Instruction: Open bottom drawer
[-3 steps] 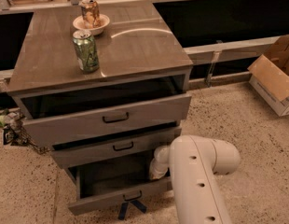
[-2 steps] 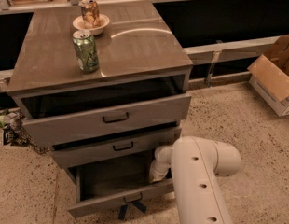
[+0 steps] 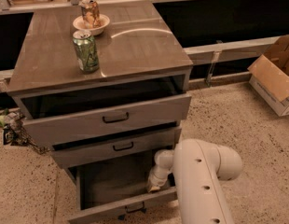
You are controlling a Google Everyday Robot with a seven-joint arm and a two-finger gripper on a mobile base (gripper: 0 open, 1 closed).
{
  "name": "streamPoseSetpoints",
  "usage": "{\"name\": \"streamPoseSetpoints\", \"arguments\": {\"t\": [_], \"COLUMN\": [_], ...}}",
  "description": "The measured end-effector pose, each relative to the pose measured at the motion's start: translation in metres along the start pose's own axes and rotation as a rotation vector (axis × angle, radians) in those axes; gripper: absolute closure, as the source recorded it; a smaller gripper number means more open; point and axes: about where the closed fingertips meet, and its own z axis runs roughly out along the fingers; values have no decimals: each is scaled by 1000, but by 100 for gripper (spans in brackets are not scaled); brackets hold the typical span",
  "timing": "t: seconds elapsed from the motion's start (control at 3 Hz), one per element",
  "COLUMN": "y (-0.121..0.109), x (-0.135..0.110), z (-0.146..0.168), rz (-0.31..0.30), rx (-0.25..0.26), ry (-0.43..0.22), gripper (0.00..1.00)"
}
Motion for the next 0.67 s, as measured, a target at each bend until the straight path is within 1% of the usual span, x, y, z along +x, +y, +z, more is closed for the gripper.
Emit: {"name": "streamPoseSetpoints", "arguments": {"t": [0.33,0.67], "y": [17,27], "x": [-4,-5], "z": [1,-5], "rz": [25,30], "rx": [-37,-54], "ry": [-18,-19], "gripper": [100,100]}}
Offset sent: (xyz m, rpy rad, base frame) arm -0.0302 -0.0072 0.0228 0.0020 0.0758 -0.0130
